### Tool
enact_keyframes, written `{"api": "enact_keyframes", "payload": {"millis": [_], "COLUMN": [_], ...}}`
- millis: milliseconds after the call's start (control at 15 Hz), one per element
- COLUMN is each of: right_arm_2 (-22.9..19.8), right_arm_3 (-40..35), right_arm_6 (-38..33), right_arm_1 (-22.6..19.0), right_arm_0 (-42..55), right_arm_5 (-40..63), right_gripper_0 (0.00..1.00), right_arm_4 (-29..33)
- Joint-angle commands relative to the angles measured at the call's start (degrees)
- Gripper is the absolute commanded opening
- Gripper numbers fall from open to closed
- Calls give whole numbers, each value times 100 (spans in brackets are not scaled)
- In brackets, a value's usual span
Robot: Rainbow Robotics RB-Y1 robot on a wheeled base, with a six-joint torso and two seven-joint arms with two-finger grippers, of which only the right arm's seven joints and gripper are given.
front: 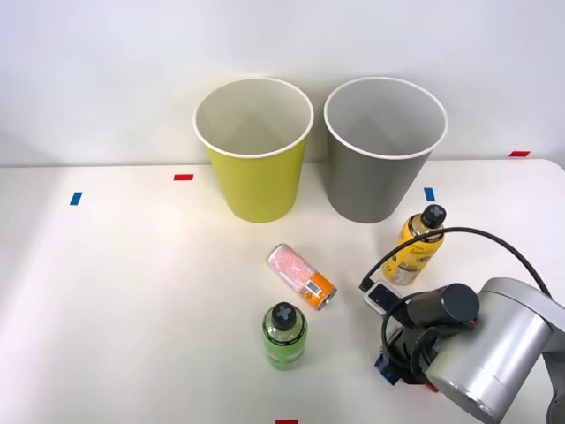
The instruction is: Put cans in the gray bin, plastic bottles in the light green bin
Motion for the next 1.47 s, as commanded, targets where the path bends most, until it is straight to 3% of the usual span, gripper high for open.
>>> {"api": "enact_keyframes", "payload": {"millis": [67,467,800,1133,1467], "right_arm_2": [3,-76,-770,-1570,-2440], "right_arm_3": [-75,-699,-1613,-2307,-2375], "right_arm_6": [3,-112,-59,205,890], "right_arm_1": [-73,-275,-222,-213,-134], "right_arm_0": [2,301,1057,2832,4406], "right_arm_5": [7,7,-98,-2041,-3227], "right_gripper_0": [0,0,0,0,0], "right_arm_4": [5,111,111,322,339]}}
